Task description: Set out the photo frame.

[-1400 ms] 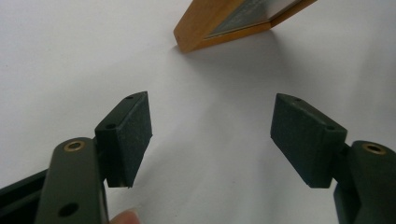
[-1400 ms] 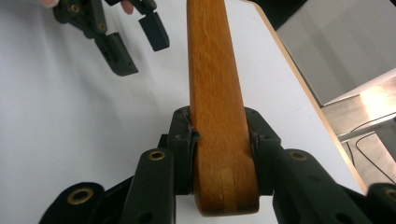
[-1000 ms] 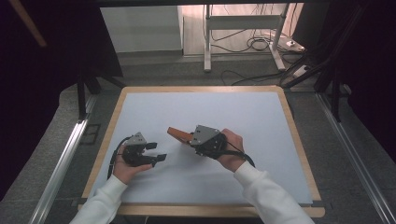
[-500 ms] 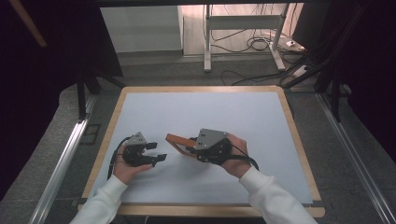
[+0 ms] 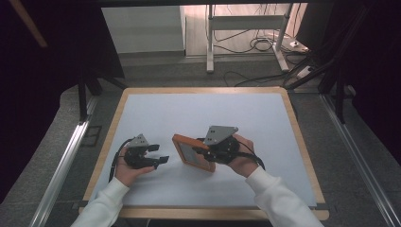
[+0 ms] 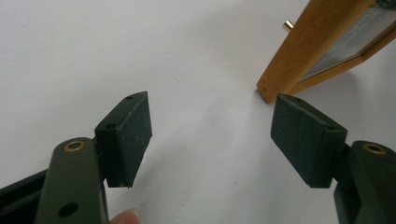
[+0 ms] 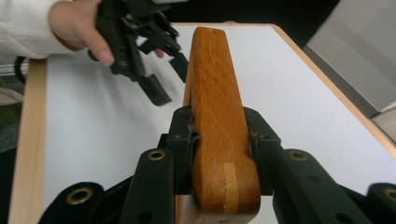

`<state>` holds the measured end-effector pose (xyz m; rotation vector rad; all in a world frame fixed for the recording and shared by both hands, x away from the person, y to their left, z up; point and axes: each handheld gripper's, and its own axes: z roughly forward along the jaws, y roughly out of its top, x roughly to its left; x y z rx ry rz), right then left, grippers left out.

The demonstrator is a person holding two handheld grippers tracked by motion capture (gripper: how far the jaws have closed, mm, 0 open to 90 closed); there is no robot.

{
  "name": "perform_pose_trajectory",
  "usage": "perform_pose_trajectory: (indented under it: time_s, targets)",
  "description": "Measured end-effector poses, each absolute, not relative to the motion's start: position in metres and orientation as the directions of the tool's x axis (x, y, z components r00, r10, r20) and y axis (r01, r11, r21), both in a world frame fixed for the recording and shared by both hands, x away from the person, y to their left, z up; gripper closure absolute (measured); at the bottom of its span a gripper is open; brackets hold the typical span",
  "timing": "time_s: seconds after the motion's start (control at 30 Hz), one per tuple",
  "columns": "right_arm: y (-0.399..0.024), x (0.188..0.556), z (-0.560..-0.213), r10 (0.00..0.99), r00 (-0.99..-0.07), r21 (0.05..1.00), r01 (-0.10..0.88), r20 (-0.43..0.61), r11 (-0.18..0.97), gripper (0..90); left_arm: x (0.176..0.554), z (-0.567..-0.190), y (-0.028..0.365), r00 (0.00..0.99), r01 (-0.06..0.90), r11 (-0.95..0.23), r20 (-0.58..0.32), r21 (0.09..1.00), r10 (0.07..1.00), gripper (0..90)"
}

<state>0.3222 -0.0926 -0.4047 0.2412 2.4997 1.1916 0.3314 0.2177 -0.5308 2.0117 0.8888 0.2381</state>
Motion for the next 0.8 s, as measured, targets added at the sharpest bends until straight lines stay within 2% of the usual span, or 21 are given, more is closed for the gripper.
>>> perform_pose_trajectory:
  time_s: [0.17,0.8]
  targets:
    - [-0.099,0.334,-0.405,0.328,-0.918,0.775,0.038,-0.222,0.631,66.5,0.331,-0.531,0.217,0.725,0.5,-0.339,-0.172,0.797,0.667,28.4]
    - [-0.114,0.379,-0.423,0.456,-0.871,0.772,0.162,-0.18,0.615,47.3,0.332,-0.531,0.216,0.729,0.494,-0.343,-0.166,0.799,0.664,28.4]
